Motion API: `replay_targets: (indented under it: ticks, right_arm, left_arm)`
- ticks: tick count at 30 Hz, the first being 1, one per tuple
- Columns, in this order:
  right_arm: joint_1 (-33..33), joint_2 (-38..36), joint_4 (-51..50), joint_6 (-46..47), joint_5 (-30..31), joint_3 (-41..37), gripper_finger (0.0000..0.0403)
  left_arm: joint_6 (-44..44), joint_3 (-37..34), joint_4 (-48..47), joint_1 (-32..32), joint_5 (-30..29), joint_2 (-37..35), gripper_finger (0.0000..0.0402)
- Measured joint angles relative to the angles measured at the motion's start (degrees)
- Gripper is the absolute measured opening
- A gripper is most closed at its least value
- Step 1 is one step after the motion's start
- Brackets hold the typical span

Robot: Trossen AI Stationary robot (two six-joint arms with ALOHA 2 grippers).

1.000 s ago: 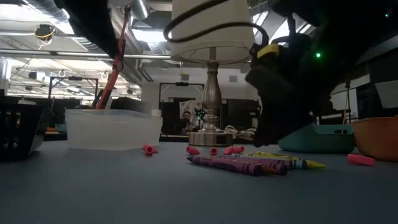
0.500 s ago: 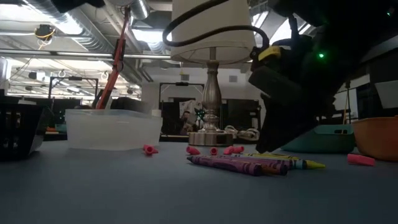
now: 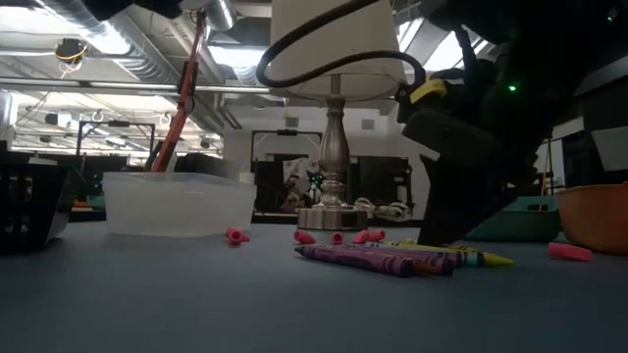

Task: Sort crayons
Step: Put the yellow crayon into the orange bin

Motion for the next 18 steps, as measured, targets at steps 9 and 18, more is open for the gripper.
replay_targets:
  ticks: [9, 18]
  right_arm:
    - [0.0, 0.0, -0.6, 0.0, -0.2, 0.0, 0.0112]
    - [0.0, 0.0, -1.6, 0.0, 1.2, 0.0, 0.0023]
  left_arm:
    - [0.0, 0.0, 0.6, 0.5, -0.6, 3.0, 0.0069]
    - [1.1, 0.0, 2.5, 0.9, -0.8, 5.5, 0.0069]
